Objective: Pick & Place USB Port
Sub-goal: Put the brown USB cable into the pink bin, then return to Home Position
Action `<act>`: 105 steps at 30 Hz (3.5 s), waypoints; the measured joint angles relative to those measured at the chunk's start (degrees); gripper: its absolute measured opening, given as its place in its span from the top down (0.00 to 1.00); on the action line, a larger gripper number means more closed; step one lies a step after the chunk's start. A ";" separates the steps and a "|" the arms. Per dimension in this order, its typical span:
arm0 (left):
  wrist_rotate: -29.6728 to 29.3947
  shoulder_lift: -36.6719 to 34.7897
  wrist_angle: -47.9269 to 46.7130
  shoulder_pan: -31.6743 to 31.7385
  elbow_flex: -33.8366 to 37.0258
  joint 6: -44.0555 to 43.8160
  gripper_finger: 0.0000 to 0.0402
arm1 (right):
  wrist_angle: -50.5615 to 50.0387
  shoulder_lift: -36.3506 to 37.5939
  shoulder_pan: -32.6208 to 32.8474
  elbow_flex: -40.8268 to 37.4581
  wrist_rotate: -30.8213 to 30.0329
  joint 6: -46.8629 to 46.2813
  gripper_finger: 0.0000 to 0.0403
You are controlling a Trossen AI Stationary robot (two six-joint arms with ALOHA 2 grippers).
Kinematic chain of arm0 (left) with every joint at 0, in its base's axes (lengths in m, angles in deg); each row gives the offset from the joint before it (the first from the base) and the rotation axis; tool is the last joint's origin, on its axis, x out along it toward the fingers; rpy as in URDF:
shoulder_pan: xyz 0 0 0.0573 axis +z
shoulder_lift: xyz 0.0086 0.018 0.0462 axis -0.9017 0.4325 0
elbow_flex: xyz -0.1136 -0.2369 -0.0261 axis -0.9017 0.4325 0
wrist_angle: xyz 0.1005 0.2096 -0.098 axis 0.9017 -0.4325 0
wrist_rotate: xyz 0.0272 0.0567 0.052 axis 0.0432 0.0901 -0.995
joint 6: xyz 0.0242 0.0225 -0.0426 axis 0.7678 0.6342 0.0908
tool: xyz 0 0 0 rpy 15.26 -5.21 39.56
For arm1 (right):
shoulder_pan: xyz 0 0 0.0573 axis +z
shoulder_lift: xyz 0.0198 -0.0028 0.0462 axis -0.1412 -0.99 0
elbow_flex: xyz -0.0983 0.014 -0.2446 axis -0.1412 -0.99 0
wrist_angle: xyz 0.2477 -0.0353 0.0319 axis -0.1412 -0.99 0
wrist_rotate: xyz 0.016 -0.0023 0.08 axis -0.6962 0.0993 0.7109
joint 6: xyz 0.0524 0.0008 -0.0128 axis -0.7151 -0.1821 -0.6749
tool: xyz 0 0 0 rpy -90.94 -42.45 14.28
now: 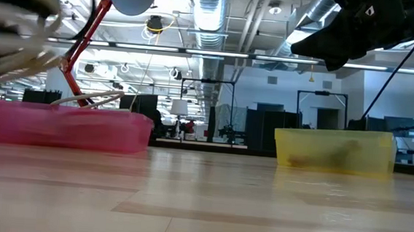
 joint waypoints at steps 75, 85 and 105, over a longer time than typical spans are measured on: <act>-27.31 -21.74 -10.28 46.54 8.92 11.21 0.49 | -1.14 0.00 -0.02 0.00 0.00 0.02 0.98; -17.27 -21.87 3.58 46.52 8.78 17.18 0.45 | -1.19 0.00 -0.02 0.00 0.00 0.00 0.98; -13.30 -21.88 -15.24 46.47 -3.20 25.30 0.54 | -1.51 0.00 -0.02 0.00 0.00 -0.59 0.98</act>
